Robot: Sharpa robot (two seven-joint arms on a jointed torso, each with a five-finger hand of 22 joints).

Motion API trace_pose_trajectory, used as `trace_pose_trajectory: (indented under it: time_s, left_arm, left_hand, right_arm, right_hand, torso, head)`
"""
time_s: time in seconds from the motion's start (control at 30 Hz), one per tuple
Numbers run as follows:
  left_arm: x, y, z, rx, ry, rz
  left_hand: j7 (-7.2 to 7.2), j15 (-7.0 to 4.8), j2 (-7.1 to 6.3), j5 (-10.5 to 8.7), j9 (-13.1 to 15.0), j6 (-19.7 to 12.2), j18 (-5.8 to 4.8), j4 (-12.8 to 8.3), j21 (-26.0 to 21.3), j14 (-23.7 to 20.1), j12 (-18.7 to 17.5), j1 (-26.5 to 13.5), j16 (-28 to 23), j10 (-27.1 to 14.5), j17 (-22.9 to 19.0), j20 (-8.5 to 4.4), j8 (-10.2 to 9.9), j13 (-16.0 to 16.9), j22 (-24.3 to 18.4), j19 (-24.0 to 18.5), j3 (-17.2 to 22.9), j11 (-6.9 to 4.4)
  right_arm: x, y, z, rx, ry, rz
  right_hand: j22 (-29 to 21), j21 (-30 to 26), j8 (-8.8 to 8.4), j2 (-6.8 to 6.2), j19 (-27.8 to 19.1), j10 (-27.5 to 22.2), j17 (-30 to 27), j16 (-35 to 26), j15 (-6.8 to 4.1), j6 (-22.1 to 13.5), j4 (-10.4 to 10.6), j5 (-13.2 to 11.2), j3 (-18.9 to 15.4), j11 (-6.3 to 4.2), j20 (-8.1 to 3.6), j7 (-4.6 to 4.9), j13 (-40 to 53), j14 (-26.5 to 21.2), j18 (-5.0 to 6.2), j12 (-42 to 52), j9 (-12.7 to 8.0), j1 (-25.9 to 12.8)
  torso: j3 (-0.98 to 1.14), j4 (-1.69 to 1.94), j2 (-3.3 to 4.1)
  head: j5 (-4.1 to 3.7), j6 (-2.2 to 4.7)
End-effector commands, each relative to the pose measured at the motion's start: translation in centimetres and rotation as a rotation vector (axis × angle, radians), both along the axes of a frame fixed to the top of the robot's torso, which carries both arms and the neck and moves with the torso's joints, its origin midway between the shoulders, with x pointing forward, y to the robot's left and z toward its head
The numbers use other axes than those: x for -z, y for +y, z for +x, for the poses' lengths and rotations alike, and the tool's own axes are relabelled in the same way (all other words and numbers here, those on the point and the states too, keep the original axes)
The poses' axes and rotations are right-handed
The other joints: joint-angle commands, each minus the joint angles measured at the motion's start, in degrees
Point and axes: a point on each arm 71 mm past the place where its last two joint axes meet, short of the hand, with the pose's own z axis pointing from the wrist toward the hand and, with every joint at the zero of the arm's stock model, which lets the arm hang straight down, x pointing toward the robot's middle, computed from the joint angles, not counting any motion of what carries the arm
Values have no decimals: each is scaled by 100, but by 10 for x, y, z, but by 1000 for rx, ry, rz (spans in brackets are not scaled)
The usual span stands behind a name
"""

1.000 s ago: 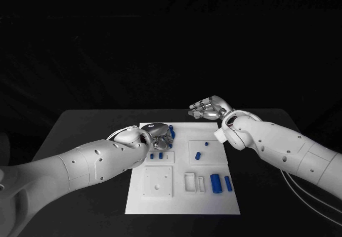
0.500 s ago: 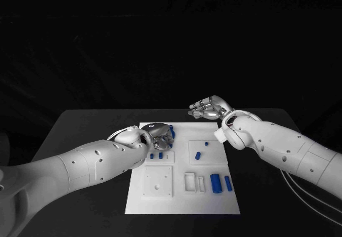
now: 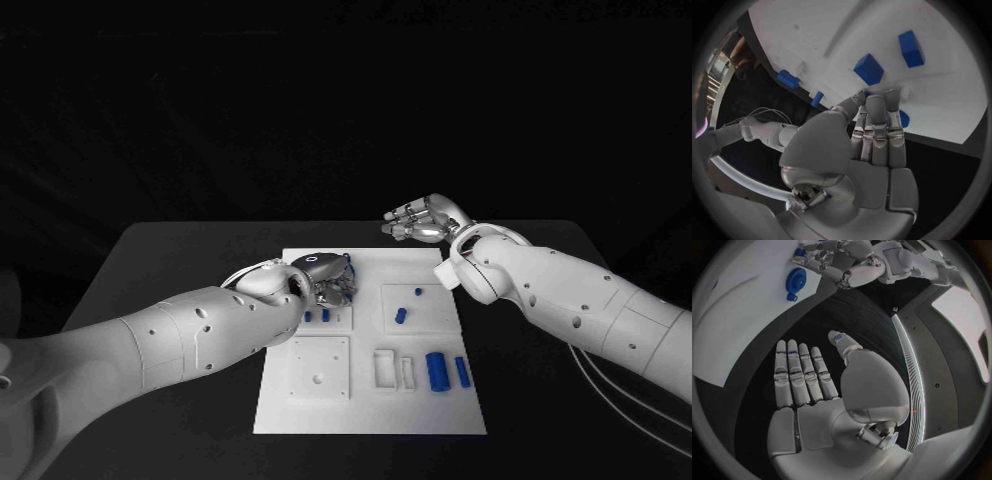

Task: Assemble the parts on the task board

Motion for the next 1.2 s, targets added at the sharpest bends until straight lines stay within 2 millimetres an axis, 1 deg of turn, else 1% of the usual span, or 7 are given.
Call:
trace_pose_trajectory:
  time_s: [0.03,0.2,0.37,0.47,0.7,0.87,1.2]
  left_arm:
    - [9,-1,-3,11,48,34]
    - [10,1,-2,3,58,54]
    - [11,2,-1,3,67,64]
    - [11,1,-2,7,66,65]
    - [9,0,-2,8,42,51]
    - [7,2,-1,0,16,33]
    - [4,6,0,-12,-3,-6]
  left_hand:
    - [-9,5,27,5,2,56,-44,-2,14,-45,16,47,8,-19,5,-6,-23,-7,111,-17,-23,-8]
    - [-9,9,39,4,1,67,-40,2,13,-47,10,45,8,-28,4,-2,-25,-8,111,-18,-23,-4]
    - [-31,7,94,11,5,166,-33,18,16,-37,17,50,16,61,4,1,-19,-7,113,-16,-13,-27]
    - [-92,-27,199,46,14,443,-33,39,34,3,12,74,26,305,4,-17,-7,-6,117,0,-10,-100]
    - [-146,-117,323,92,15,727,-62,-23,102,157,4,158,30,642,5,-100,-20,-4,121,70,-51,-212]
    - [-161,-147,340,101,19,795,-86,-84,144,215,-3,153,15,725,5,-142,-21,-3,117,94,-41,-238]
    - [-162,-153,345,118,19,796,-94,-117,162,244,-3,114,-15,725,8,-153,-21,-2,111,108,-26,-240]
  right_arm:
    - [0,2,0,-16,-3,-1]
    - [0,1,0,-15,-3,-1]
    - [0,1,0,-16,-3,-1]
    - [0,2,0,-17,-4,0]
    - [0,2,0,-17,-4,0]
    - [0,2,0,-17,-5,0]
    - [0,3,0,-18,-5,1]
  right_hand:
    - [-5,27,6,-7,-23,-43,-8,-26,-8,-36,-32,28,13,1,-4,-1,-6,-52,78,-18,-8,-4]
    - [-5,27,6,-7,-23,-43,-8,-26,-8,-36,-32,28,13,1,-4,-1,-6,-52,78,-18,-8,-4]
    - [-5,27,6,-7,-23,-43,-8,-26,-8,-36,-32,28,13,1,-4,-1,-6,-52,78,-18,-8,-4]
    - [-5,27,6,-7,-23,-43,-8,-26,-8,-36,-32,28,13,1,-4,-1,-6,-52,78,-18,-8,-4]
    - [-5,27,6,-7,-23,-43,-8,-26,-8,-36,-32,28,13,1,-4,-1,-6,-52,78,-18,-8,-4]
    - [-5,27,6,-7,-23,-43,-8,-26,-8,-36,-32,28,13,1,-4,-1,-6,-52,78,-18,-8,-4]
    - [-5,27,6,-7,-23,-43,-8,-26,-8,-36,-32,28,13,1,-4,-1,-6,-52,78,-18,-8,-4]
  torso:
    - [-1,-4,3]
    - [1,0,3]
    - [1,1,2]
    - [2,-2,3]
    - [1,-5,2]
    - [2,-3,-1]
    - [0,-9,7]
  head:
    - [3,-1]
    - [5,-2]
    - [3,-3]
    - [5,-4]
    - [8,-3]
    - [9,-1]
    - [16,23]
